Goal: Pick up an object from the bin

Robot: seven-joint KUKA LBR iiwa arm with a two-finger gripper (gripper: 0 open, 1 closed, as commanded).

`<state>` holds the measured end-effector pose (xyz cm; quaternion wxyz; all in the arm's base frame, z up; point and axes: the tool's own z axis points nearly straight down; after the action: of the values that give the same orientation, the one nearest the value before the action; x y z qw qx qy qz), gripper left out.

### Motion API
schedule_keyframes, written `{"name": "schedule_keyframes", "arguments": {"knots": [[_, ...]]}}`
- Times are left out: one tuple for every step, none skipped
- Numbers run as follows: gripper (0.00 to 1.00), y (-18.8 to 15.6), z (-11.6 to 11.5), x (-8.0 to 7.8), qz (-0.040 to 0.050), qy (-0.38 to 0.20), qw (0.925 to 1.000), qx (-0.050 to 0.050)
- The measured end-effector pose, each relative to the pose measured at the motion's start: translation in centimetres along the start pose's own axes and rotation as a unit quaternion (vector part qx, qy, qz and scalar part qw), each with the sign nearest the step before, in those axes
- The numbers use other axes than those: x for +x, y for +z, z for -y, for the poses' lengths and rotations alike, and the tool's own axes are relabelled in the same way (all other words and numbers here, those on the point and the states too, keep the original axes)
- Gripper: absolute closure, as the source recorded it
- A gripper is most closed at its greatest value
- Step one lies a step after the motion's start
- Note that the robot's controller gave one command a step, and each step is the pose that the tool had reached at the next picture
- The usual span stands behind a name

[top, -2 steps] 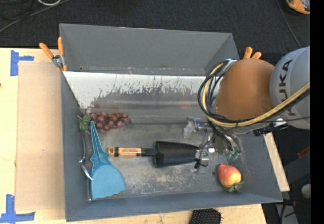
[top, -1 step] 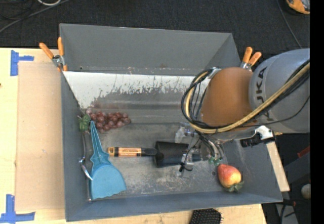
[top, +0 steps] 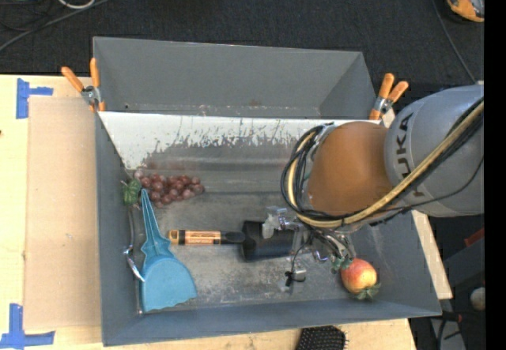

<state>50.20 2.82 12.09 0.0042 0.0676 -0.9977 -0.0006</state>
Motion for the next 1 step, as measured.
{"name": "schedule_keyframes", "arguments": {"knots": [[0.0, 2.65, 0.1, -0.17, -0.0005, 0.1, 0.995, 0.0]]}}
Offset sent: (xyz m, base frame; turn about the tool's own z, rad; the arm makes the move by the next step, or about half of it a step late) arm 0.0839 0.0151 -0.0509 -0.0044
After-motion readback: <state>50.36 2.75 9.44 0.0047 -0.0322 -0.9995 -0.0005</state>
